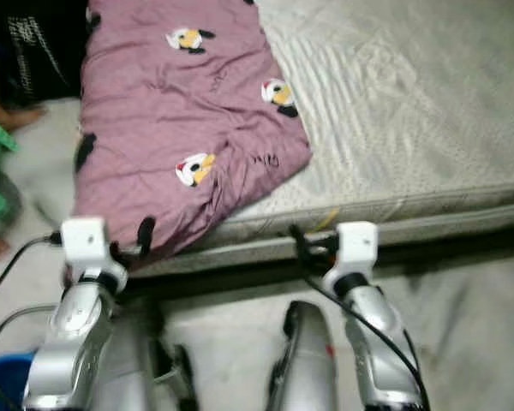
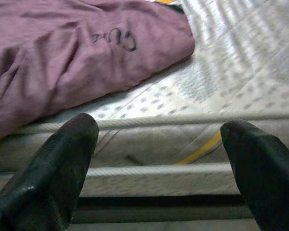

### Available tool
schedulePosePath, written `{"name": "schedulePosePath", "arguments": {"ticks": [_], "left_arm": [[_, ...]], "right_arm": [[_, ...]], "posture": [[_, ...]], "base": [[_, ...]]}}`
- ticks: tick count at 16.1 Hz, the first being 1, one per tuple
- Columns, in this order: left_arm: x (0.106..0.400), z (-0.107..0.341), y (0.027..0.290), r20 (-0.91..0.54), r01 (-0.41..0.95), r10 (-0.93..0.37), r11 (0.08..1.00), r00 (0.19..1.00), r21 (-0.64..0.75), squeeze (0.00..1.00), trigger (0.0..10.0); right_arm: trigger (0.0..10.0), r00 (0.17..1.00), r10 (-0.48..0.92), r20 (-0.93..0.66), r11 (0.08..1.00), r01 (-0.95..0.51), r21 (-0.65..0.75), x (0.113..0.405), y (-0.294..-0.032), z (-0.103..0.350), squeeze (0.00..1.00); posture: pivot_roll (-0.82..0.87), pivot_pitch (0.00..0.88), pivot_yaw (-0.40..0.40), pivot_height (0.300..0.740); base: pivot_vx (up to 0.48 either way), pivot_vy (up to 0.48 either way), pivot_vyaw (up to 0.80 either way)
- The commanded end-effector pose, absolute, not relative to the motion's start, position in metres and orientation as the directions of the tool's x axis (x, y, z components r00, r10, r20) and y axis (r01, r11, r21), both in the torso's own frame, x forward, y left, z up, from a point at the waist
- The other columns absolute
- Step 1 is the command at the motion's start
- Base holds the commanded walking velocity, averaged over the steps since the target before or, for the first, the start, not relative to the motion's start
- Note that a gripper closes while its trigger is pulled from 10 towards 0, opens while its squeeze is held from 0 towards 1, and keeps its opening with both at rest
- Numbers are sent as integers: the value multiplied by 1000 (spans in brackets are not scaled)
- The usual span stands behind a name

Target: Clean up the room

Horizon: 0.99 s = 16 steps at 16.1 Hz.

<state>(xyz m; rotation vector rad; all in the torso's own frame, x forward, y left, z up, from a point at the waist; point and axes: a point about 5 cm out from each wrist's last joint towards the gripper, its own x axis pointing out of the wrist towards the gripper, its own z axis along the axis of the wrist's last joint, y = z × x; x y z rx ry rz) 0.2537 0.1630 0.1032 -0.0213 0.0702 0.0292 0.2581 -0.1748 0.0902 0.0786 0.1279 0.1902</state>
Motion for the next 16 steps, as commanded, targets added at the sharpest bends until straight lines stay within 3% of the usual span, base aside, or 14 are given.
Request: {"name": "schedulePosePath", "arguments": {"ticks": [1, 4, 16], "left_arm": [[247, 94, 171, -114, -53, 52, 998, 992, -13, 0, 10000], [247, 95, 169, -107, -34, 32, 999, 994, -18, 0, 10000], [248, 95, 167, -94, -24, 22, 999, 995, -24, 0, 10000]], "right_arm": [[10000, 969, 208, -132, 974, -193, 118, 256, -171, 86, 0], [10000, 969, 211, -131, 974, -196, 117, 256, -171, 87, 0], [10000, 963, 238, -125, 968, -224, 115, 256, -168, 87, 0]], "posture": [[-36, 220, -38, 561], [-37, 219, -37, 561], [-37, 216, -37, 561]], "base": [[0, 0, 0], [0, 0, 0], [246, 0, 0]]}}
